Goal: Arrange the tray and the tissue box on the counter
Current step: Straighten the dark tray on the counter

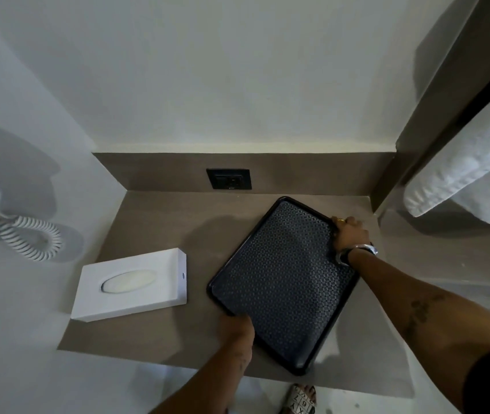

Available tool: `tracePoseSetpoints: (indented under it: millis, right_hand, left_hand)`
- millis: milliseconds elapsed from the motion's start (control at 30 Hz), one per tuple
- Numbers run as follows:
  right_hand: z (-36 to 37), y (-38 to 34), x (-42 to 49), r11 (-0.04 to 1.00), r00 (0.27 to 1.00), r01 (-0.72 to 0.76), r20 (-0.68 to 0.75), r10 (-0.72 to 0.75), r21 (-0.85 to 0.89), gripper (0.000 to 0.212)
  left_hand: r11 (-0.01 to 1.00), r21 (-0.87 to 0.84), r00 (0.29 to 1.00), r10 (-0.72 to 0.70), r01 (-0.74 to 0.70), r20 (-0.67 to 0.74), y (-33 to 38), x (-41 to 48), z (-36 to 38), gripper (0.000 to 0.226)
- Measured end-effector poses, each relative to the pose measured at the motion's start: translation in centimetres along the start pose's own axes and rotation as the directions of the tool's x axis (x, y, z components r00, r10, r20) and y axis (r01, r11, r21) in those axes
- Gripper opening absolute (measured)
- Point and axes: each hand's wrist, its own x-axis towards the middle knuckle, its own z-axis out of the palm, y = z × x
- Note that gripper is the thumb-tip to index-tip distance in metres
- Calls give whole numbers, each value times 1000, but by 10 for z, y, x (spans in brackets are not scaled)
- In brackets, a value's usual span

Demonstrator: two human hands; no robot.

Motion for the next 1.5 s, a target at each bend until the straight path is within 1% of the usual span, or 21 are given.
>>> tracePoseSetpoints:
  millis: [100,167,300,400,533,667,800,867,900,933,967,1000,1067,1100,1133,1167,1233,1300,1367,1400,1500]
  right_hand:
    - [5,16,-17,978,987,-115,-92,132,175,47]
    - [10,32,-33,934,969,-194,-92,231,301,42]
    - [18,43,-71,732,905,-331,-18,424,595,33]
    - [33,45,-102,616,866,-371,20,500,695,30]
    - [48,37,-133,559,833,-401,35,551,725,30]
    - [60,33,-150,569,826,-413,29,564,711,33]
    - [63,35,-153,575,851,-388,40,524,720,43]
    - [62,36,-153,574,858,-389,58,510,721,45]
    - [62,37,-154,576,861,-398,75,502,714,45]
    - [63,38,-154,588,866,-404,87,492,701,43]
    - [63,38,-156,615,873,-404,86,479,677,41]
    - [63,37,-158,655,881,-400,73,467,641,41]
    - [62,30,-172,760,890,-394,7,456,517,49]
    - [61,25,-183,810,894,-375,-56,445,451,55]
    - [62,20,-196,856,902,-335,-128,412,394,60]
    - [64,15,-210,903,918,-274,-191,348,330,65]
    - [76,5,-239,979,958,-115,-241,154,171,76]
    - [94,-3,-262,997,973,49,-228,-35,58,82]
    - [111,-9,-276,989,973,148,-179,-144,9,87]
    - [119,-12,-279,984,973,176,-151,-176,-10,89]
    - [137,-15,-282,981,977,192,-87,-194,-35,94]
  left_hand:
    - [999,37,999,38,-39,4,25,2,-5,36]
    - [983,73,986,168,-167,-4,42,9,-12,35]
    - [921,108,927,372,-374,35,79,21,-31,9]
    - [866,146,877,465,-479,118,92,39,-39,23]
    - [826,228,857,497,-516,140,94,52,-43,37]
    - [822,225,851,485,-523,202,94,60,-47,10]
    - [822,224,850,492,-524,186,87,62,-51,31]
    - [802,236,835,513,-549,200,84,59,-53,28]
    - [781,249,819,535,-573,208,82,56,-54,20]
    - [751,269,798,564,-603,212,80,52,-56,10]
    - [709,310,773,600,-633,208,78,48,-57,9]
    - [650,378,742,642,-660,193,76,44,-57,15]
    - [515,526,664,736,-677,133,66,34,-58,50]
    - [443,572,606,786,-690,122,58,27,-59,67]
    - [368,587,545,825,-721,152,47,19,-60,79]
    - [288,574,489,841,-766,231,32,13,-60,87]
    - [110,520,365,832,-847,419,-7,5,-61,96]
    - [-102,476,212,802,-873,559,-44,6,-65,96]
    - [-271,437,97,749,-858,656,-73,13,-67,93]
    - [-312,434,79,730,-845,679,-82,16,-68,91]
    - [-323,440,111,688,-838,717,-96,22,-67,94]
